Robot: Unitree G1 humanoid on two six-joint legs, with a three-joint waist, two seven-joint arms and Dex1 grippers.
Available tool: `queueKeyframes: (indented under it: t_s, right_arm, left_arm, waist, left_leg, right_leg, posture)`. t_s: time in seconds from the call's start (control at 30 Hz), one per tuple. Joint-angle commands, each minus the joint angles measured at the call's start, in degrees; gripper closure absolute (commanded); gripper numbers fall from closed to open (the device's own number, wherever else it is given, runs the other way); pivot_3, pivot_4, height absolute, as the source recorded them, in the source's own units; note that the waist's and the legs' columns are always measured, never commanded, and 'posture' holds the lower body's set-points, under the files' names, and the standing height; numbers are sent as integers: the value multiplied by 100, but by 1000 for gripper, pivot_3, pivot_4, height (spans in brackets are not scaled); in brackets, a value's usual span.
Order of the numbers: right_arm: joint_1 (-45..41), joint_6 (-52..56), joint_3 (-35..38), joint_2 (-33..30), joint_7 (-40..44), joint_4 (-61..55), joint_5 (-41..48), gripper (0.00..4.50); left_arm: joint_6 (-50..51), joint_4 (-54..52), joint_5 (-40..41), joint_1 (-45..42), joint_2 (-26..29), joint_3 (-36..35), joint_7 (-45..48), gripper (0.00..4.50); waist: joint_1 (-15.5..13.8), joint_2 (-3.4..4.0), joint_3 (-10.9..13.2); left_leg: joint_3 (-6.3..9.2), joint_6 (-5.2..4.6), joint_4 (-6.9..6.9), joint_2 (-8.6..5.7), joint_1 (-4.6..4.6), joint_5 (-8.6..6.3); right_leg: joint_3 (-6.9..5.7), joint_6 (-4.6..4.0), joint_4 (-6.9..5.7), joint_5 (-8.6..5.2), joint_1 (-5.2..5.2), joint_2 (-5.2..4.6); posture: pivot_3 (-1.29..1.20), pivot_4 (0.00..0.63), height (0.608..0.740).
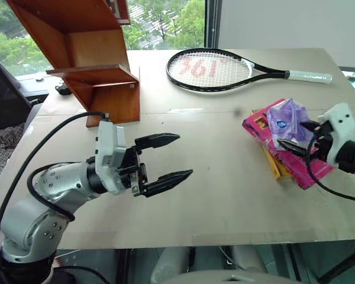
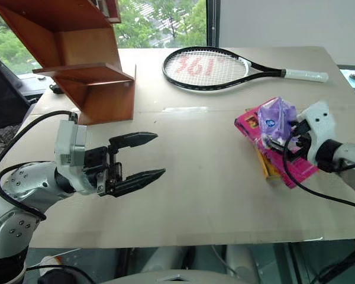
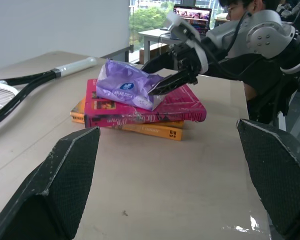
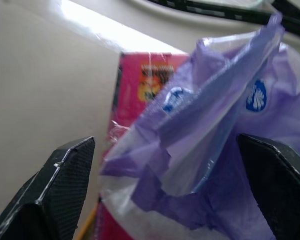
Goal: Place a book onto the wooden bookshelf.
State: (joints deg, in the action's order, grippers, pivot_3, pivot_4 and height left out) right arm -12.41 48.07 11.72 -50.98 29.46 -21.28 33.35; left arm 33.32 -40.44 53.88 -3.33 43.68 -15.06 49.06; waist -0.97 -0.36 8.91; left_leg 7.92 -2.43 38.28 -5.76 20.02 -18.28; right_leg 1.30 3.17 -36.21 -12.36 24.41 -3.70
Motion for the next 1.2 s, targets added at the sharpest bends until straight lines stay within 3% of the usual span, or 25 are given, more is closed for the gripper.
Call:
queueKeyframes:
  t_s: [0.03,0.1,0.23,0.3,0.57,0.83,1.1,1.2]
  right_arm:
    - [-217,109,-83,12,-51,295,-234,1098]
    - [-248,69,-69,21,19,380,-283,1720]
    - [-244,-215,-25,15,154,473,-464,3722]
    - [-209,-358,59,26,155,468,-556,4471]
    - [63,-603,1309,297,-304,537,-578,4471]
    - [1142,-506,3083,71,-517,872,-1009,4471]
    - [1134,-1271,2478,708,-960,2228,-1647,4471]
    - [1294,-1762,2211,681,-552,2564,-1762,4471]
  left_arm:
    - [-24,-285,130,39,62,-70,-112,0]
    - [-35,-328,121,97,41,-68,-166,0]
    - [-70,-353,80,80,-24,25,-293,0]
    - [-76,-340,76,13,-54,93,-342,0]
    - [-208,-33,-180,-317,-226,583,-257,0]
    - [-596,724,-797,-979,-499,1310,345,0]
    - [-663,1195,-910,-1196,-437,1345,970,0]
    - [-663,1198,-941,-1144,-456,1258,967,0]
  waist:
    - [1,0,0]
    - [10,0,0]
    - [13,0,-1]
    - [13,1,-1]
    - [3,2,-2]
    - [-22,6,-4]
    - [110,5,-7]
    - [110,12,-7]
  left_leg:
    - [-2,0,1,-1,7,0]
    - [-3,0,2,-1,8,0]
    - [-3,0,2,-1,8,0]
    - [-4,0,3,-1,8,0]
    - [-8,0,4,-2,9,0]
    - [-12,-1,5,-5,12,1]
    - [-50,-1,1,4,-18,1]
    - [-57,-1,6,2,-18,1]
  right_leg:
    - [3,0,0,0,7,-1]
    - [5,0,0,0,8,0]
    - [6,0,-2,0,9,1]
    - [6,0,-4,1,9,1]
    - [10,1,-8,1,13,0]
    - [13,1,-11,1,16,-2]
    - [50,1,-39,1,15,11]
    - [66,2,-44,1,16,10]
  posture:
    - [0,150,740]
    - [0,150,740]
    - [0,150,740]
    - [0,150,740]
    - [0,150,740]
    - [0,150,740]
    - [0,150,740]
    - [0,150,740]
